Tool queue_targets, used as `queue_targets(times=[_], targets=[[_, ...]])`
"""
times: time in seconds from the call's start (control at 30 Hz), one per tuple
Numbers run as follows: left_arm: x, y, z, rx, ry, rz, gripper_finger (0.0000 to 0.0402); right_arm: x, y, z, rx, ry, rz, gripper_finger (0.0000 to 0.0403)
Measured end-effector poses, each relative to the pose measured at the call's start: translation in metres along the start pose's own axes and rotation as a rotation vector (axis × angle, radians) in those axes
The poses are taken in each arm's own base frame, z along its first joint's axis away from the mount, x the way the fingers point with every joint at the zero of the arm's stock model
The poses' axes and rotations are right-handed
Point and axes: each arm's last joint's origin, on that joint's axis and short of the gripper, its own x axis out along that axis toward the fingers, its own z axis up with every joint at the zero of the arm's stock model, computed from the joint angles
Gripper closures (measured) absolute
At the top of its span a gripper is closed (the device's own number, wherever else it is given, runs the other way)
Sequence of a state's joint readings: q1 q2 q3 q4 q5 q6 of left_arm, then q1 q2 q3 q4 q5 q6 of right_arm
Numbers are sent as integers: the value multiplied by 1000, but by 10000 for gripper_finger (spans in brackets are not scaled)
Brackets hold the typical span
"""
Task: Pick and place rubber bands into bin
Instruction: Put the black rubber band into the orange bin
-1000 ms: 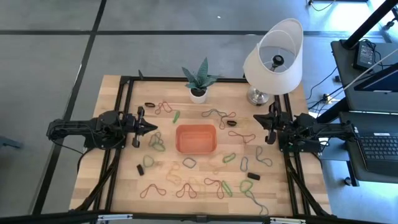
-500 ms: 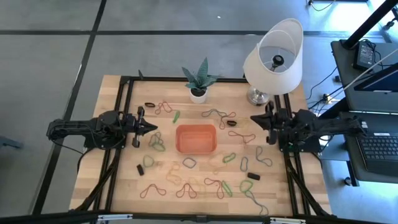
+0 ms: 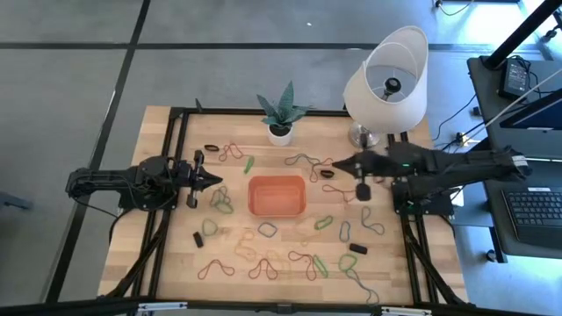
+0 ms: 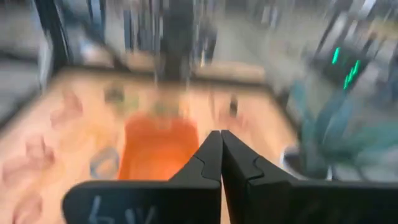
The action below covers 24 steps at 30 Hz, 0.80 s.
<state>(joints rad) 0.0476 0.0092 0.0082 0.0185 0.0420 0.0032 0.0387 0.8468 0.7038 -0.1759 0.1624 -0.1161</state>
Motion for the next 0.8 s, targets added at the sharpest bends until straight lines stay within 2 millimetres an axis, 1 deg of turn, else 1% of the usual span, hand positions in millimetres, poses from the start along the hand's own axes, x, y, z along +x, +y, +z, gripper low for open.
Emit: queue_targets(times=[0.1,0.27,0.43,0.53,0.67,0.8], targets=[[0,0,0,0,-1,0,394,22,1,4,22,187,-12,402],[0,0,0,0,0,0,394,59,1,2,111,488,-53,399],[0,0,0,0,0,1,395,89,-4,-7,234,786,-136,378],[0,0,0,0,0,0,394,105,-8,-11,309,897,-173,359],[0,0,0,0,0,0,394,126,-13,-19,350,989,-190,327],[0,0,0,0,0,0,395,141,-17,-37,393,1102,-209,287]])
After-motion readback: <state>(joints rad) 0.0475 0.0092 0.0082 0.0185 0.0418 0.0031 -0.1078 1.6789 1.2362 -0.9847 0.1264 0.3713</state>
